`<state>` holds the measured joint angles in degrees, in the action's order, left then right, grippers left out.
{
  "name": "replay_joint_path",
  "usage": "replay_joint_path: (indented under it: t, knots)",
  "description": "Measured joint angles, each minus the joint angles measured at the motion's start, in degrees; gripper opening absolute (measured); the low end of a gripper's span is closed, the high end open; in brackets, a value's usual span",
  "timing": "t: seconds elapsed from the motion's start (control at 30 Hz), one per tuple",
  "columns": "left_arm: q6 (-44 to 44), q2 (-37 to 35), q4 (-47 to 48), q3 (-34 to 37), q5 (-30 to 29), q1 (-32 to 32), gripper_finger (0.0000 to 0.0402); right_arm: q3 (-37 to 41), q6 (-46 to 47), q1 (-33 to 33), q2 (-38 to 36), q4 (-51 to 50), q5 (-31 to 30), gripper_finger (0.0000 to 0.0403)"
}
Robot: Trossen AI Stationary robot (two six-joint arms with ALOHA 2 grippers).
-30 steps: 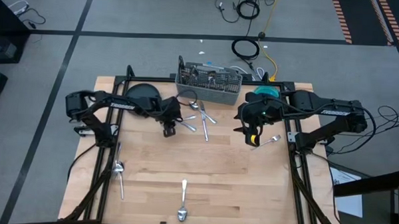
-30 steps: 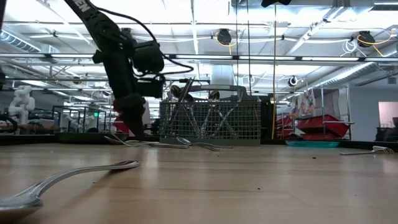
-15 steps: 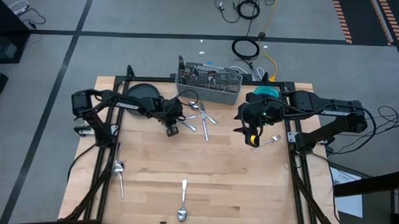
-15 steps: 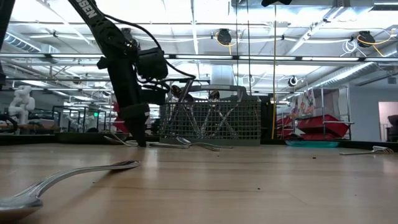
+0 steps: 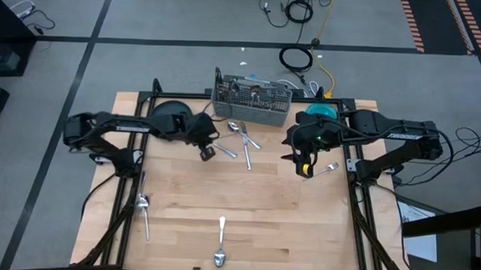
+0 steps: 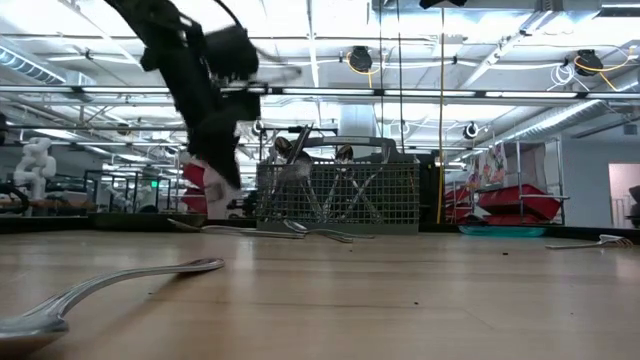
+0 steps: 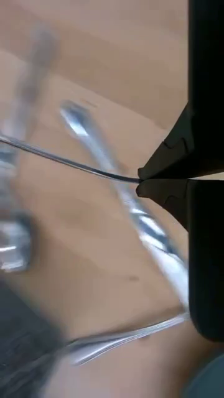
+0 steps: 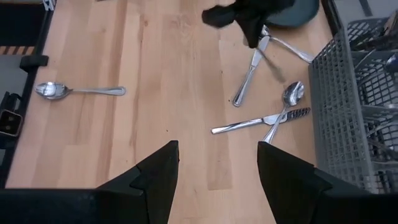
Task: Sort silverware
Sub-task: Put the fork into the silverware basket
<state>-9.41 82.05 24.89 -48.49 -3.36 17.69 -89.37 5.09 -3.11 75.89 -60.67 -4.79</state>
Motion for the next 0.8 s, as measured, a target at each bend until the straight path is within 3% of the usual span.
replay_joint_path:
  t: [0.13, 0.27, 0.4, 0.57, 0.63, 0.8]
  knots:
    - [-5.25, -4.91, -9.31, -1.4, -0.13, 0.43, 0.0002, 0.05, -0.36, 0.0, -2.42, -0.15, -3.55, 0.0203]
    - [-12.75, -8.27, -28.89, -1.58, 0.44, 1.4, 0.0001, 0.05, 0.35, 0.0, -7.56, 0.18, -7.05, 0.0203]
    - [-23.12, -8.3, -49.22, -1.7, 9.0, 3.47, 0.0001, 0.03, 0.19, 0.11, -11.52, 0.97, -10.45, 0.0203]
    - [-31.93, -6.87, -68.77, -1.68, 11.32, 3.13, 0.0001, 0.03, -5.98, 2.11, -11.63, 8.64, -10.47, 0.0203]
    - [-31.42, -6.6, -72.5, -1.7, 11.31, 2.43, 0.0001, 0.03, -9.9, 3.25, -11.17, 13.58, -10.39, 0.0203]
    - [-26.19, -6.46, -71.7, -1.68, 9.67, -0.45, 0.0001, 0.01, -17.77, 6.42, -8.77, 31.06, -7.45, 0.0203]
